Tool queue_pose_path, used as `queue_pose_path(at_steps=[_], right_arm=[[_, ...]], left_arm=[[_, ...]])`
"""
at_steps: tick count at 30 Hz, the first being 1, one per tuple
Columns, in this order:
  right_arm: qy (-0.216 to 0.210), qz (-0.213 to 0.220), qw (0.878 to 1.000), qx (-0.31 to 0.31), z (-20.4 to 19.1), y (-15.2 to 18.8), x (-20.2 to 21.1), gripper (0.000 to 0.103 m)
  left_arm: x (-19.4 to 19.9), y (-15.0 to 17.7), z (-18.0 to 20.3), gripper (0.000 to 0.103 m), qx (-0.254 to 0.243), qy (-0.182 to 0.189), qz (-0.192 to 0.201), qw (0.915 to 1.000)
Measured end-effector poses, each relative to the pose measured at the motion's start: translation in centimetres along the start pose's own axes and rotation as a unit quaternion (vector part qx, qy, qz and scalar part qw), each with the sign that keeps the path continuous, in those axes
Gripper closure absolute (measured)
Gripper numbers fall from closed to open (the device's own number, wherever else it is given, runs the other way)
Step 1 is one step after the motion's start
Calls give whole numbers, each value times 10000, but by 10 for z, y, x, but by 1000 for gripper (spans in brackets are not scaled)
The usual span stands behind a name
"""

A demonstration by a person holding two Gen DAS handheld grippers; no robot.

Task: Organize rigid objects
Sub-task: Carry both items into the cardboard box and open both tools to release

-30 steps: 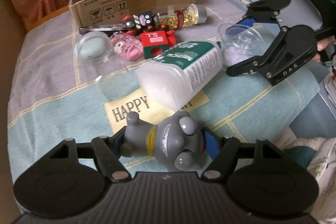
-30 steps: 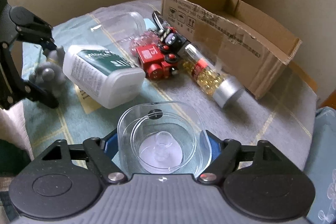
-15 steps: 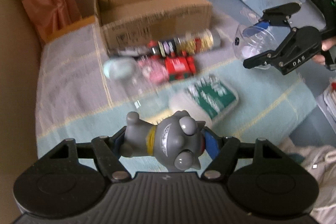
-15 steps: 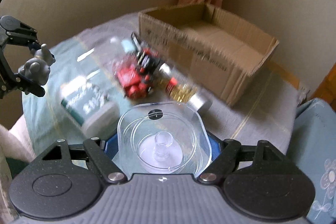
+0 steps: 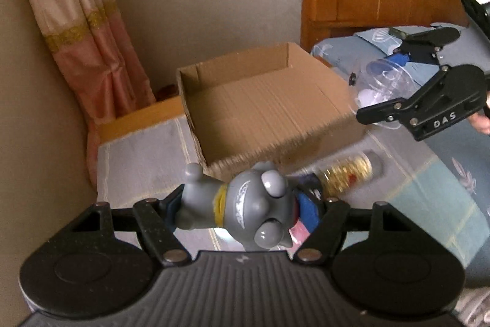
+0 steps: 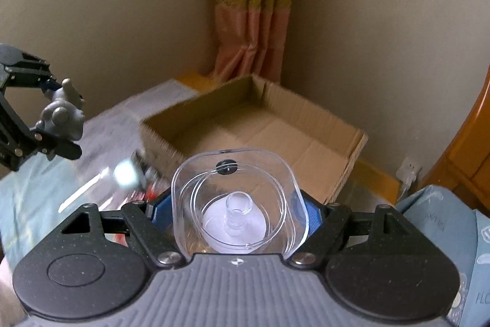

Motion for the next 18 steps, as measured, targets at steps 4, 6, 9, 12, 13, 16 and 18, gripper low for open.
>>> queue_pose_path(at_steps=[4,6,9,12,13,16,18], right_arm=[[154,-140,9996,-179,14,-19,-30,19],[198,-257,9988,-357,20,-24,-47,19],[304,-422,9969,-585,29,-25,-66,18],[408,-468,9948,-808,36,-22,-73,1],[425,-418,9948,-831,36,-22,-71,0],[530,-411,9939,-881,38,-19,-63,0],[589,-429,9927,-957,40,-14,-54,0]], left_arm=[[-11,-22,-15,31,-9,-89,60,9999],[-18,-31,-21,31,4,-118,81,9999],[-26,-42,-27,31,27,-139,92,9999],[-35,-50,-29,31,21,-102,70,9999],[-38,-52,-29,31,29,-81,68,9999],[-48,-60,-30,31,-26,-75,55,10000],[-54,-67,-29,31,-56,-91,40,9999]])
Point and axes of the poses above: each gripper's, at about its wrist camera, not at the fingertips, and x roughly against the way its jaws point, z to its right, y to its underside, the point moved 10 cm from there along -x, roughly the way its jaws point, and after that the axes turned 10 degrees about y, right-handed, at the moved point
